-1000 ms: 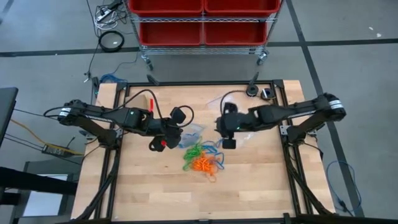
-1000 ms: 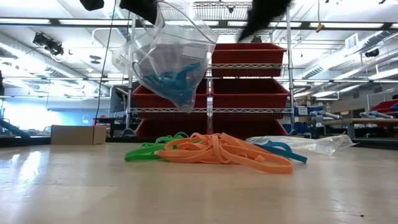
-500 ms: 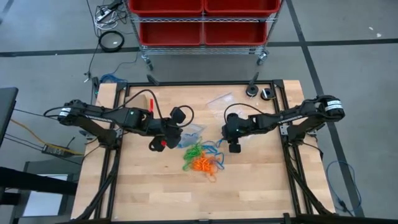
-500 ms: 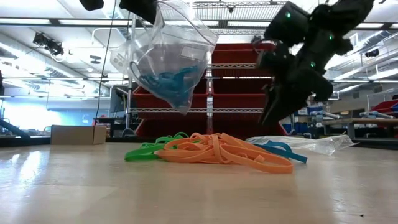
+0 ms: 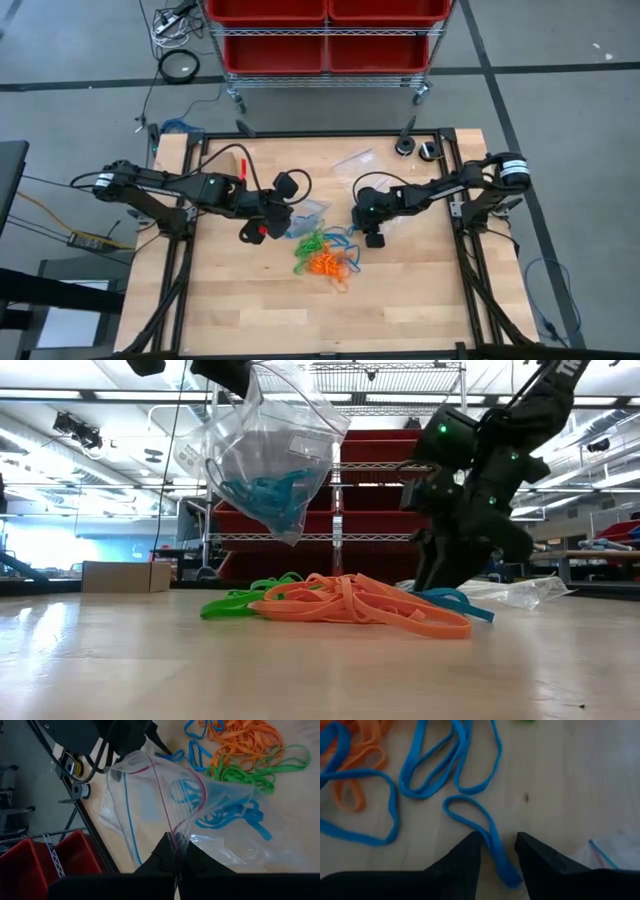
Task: Sort rubber bands
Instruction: Put the blue rubber band into the top left transparent zip bag
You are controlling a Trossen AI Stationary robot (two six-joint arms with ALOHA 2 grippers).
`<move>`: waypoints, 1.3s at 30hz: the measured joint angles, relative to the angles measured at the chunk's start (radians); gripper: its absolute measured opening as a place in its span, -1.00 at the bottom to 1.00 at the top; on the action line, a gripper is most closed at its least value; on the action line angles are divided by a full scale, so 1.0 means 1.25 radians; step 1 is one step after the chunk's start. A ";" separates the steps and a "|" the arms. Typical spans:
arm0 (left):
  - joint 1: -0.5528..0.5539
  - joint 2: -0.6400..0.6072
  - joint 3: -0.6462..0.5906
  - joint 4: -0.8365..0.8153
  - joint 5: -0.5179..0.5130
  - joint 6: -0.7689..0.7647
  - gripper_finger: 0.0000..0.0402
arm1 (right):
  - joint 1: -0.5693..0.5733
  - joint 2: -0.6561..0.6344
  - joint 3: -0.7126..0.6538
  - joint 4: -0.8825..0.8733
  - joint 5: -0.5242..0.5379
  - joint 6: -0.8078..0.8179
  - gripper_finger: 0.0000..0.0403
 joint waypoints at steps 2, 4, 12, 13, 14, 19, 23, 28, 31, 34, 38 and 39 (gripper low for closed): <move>0.000 0.000 0.000 0.002 0.004 -0.002 -0.99 | 0.001 0.000 0.000 0.001 0.015 -0.001 -0.51; 0.000 0.000 0.000 0.002 0.005 -0.002 -0.99 | 0.001 -0.007 -0.001 -0.001 0.027 -0.003 -0.72; 0.000 0.000 0.000 0.000 0.007 -0.007 -0.99 | 0.024 -0.087 -0.010 -0.039 0.086 0.052 -0.99; 0.000 0.000 0.000 0.000 0.007 -0.008 -0.99 | 0.032 -0.110 -0.010 -0.034 0.097 0.061 -0.99; 0.000 0.000 0.000 -0.001 0.007 -0.009 -0.99 | 0.042 -0.139 -0.008 -0.031 0.106 0.068 -0.99; 0.000 0.000 0.000 -0.002 0.007 -0.008 -0.99 | 0.075 -0.273 0.004 -0.028 0.146 0.092 -1.00; 0.000 0.000 0.000 0.008 0.018 -0.006 -0.99 | 0.084 -0.341 0.067 -0.021 0.179 0.086 -1.00; 0.000 0.000 0.000 0.008 0.020 -0.005 -0.99 | 0.086 -0.326 0.204 -0.018 0.184 0.032 -1.00; 0.000 0.000 0.000 0.009 0.020 -0.005 -0.99 | 0.086 -0.277 0.292 -0.033 0.150 0.009 -1.00; 0.000 0.000 0.000 0.009 0.020 -0.005 -0.99 | 0.080 -0.211 0.383 -0.090 0.104 -0.003 -1.00; 0.000 0.000 0.000 0.008 0.020 -0.004 -0.99 | 0.075 -0.117 0.479 -0.190 0.066 -0.006 -1.00; 0.000 0.000 0.000 0.008 0.020 -0.004 -0.99 | 0.075 -0.094 0.500 -0.211 0.059 -0.008 -1.00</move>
